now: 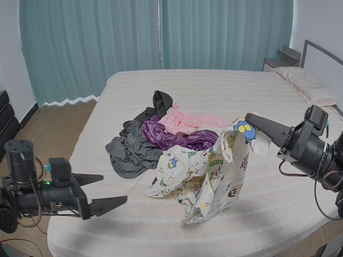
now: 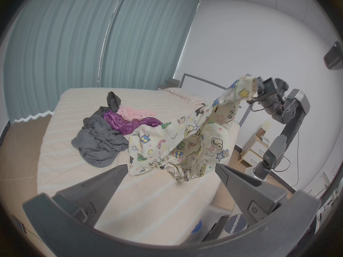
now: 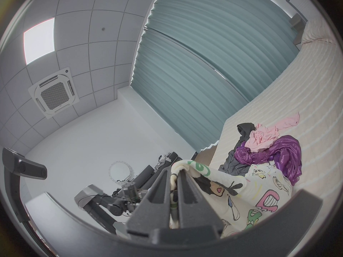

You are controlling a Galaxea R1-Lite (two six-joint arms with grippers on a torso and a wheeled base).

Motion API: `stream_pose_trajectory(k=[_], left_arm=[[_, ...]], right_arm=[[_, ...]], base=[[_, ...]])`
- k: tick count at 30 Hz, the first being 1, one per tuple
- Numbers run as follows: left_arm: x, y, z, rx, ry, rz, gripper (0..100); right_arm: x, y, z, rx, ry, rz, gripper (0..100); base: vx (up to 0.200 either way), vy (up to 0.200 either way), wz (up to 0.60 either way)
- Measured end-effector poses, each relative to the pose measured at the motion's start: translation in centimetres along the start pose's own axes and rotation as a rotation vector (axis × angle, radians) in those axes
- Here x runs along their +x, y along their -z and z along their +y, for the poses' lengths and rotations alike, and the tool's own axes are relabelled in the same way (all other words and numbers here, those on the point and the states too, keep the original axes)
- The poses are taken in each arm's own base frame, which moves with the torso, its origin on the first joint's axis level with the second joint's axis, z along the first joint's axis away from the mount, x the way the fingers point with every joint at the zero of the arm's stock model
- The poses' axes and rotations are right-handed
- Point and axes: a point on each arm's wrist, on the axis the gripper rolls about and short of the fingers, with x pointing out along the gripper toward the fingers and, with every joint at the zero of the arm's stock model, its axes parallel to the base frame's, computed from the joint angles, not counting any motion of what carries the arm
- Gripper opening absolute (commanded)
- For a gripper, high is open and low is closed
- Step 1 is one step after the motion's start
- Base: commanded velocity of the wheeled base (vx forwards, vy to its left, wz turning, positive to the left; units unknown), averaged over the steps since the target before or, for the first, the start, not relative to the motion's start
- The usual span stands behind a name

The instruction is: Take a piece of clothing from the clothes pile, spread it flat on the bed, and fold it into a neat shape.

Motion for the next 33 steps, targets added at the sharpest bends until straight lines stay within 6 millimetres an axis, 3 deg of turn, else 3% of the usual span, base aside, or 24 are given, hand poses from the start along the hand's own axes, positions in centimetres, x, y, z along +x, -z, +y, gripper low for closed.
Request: stream_pose_trajectory(k=[9, 15, 23, 33], left_arm=[[9.6, 2.6, 0.4, 0.023, -0.015, -0.021, 100], [13.7, 5.1, 0.8, 0.012, -0.051, 0.011, 100], [17.0, 6.8, 1.5, 0.004, -0.063, 0.052, 100], [20.0, 7.6, 3.3, -0.01, -0.113, 0.042, 100]], right_arm=[[-0.3, -0.4, -0.1, -0.012, -0.01, -0.001, 0], [-0.2, -0.5, -0.5, -0.014, 0.0, 0.001, 0], [0.5, -0.1, -1.2, -0.01, 0.014, 0.03, 0], [3.5, 0.4, -0.3, -0.004, -0.054, 0.06, 0]], base=[[0.0, 0.0, 0.0], [0.0, 0.0, 0.0], [0.0, 0.0, 0.0], [0.0, 0.0, 0.0]])
